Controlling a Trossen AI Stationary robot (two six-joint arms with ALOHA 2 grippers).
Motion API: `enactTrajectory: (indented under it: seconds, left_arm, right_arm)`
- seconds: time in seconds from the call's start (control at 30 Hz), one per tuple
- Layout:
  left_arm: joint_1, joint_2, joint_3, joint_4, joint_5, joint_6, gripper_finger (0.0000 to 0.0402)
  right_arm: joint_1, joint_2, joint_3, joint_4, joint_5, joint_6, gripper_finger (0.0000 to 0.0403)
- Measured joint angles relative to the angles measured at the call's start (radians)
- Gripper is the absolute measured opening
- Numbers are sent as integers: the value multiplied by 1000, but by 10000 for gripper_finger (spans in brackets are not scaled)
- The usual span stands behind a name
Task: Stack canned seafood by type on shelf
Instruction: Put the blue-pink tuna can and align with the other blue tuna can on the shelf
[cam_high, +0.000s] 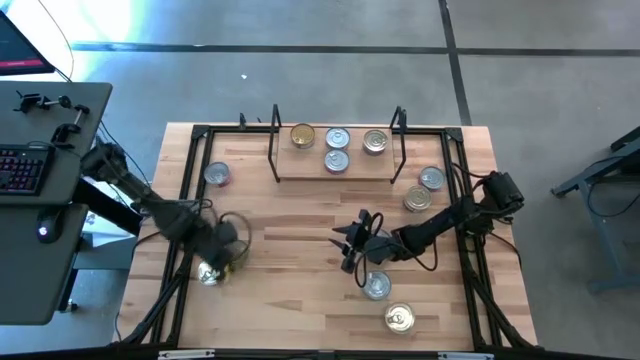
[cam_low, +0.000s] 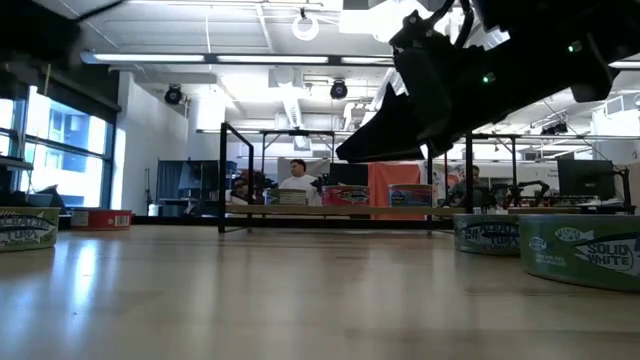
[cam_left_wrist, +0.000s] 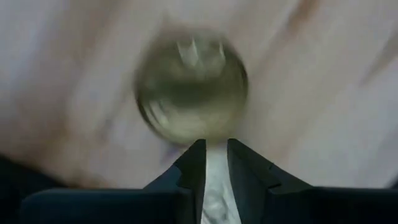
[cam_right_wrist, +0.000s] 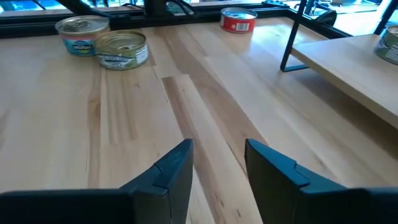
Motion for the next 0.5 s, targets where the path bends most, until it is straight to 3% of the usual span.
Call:
enactTrajectory:
  seconds: [0.23,0.5]
  left_arm:
    - [-245,0,-32,2,32,-410,41]
    - [-271,-3,-192,181,-16,-464,14]
  right_arm:
    - [-1,0,0,0,1,0,137]
    - [-1,0,0,0,1,-33,137]
